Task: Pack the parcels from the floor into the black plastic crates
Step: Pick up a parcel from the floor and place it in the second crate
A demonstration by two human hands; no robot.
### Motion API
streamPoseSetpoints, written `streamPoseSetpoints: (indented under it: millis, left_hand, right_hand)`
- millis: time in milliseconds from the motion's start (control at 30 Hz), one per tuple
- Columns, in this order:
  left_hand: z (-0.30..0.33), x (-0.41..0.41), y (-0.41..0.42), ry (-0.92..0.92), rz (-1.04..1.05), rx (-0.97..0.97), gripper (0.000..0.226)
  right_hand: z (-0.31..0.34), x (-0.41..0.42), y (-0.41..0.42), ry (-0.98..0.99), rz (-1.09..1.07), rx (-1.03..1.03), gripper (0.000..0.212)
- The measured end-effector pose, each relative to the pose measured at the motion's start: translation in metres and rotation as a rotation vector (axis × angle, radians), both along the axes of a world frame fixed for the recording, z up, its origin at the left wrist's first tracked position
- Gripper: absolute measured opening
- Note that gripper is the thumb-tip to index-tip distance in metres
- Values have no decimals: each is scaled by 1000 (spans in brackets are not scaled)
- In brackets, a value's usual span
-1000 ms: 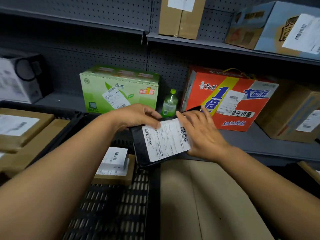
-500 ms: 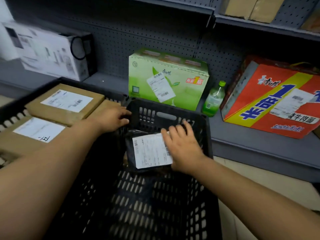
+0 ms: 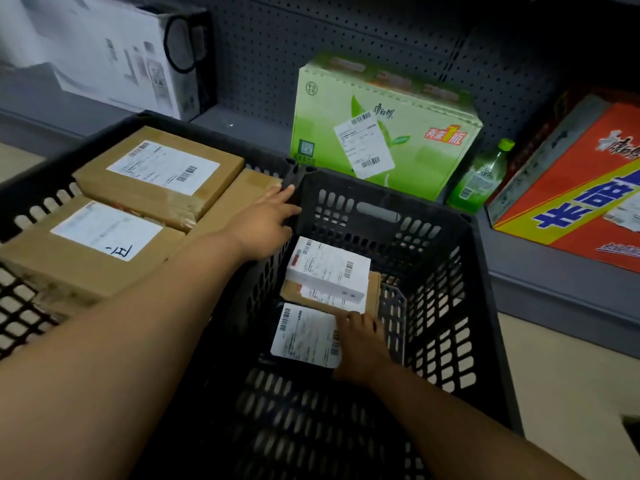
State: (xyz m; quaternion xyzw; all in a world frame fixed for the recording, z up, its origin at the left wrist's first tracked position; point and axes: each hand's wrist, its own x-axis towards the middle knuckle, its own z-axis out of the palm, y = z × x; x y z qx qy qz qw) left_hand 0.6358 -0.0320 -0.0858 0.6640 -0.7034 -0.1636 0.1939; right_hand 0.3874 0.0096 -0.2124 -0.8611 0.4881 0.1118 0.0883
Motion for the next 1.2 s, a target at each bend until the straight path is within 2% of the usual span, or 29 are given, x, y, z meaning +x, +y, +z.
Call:
streamPoseSetpoints:
  millis: [167,267,367,433,533,633,933,1067,1200]
  left_hand:
    - [-4,3,-2,8,-1,-30,48]
    - [-4,2,-1,8,1,-34,47]
    - [-2,2,0,0,3,-34,47]
    - [-2,1,0,-2,11,-35,48]
    - [-2,-1,1,-18,18,-33,49]
    - [-1,-2,1,-40,22,-35,49]
    - [0,-5,3,-61,31,-28,51]
    - [3,-5,6,-65,37,-39,49]
    - [4,-5,6,-56,36,-38,47]
  right_hand:
    - [-9,1,1,-2,-5,-31,110]
    - [-17,9,4,16,112,-53,115]
    - [-27,30,7,-37,281,-4,103]
    - [-35,44,8,5,349,-30,92]
    - [-43,54,5,102,287,-70,95]
    - [-50,54,-1,67,304,-135,102]
    - [-49,57,-2,90,274,-69,110]
    - [-38,57,-3,75,360,-74,98]
    - [-29,43,-7,33,241,-22,110]
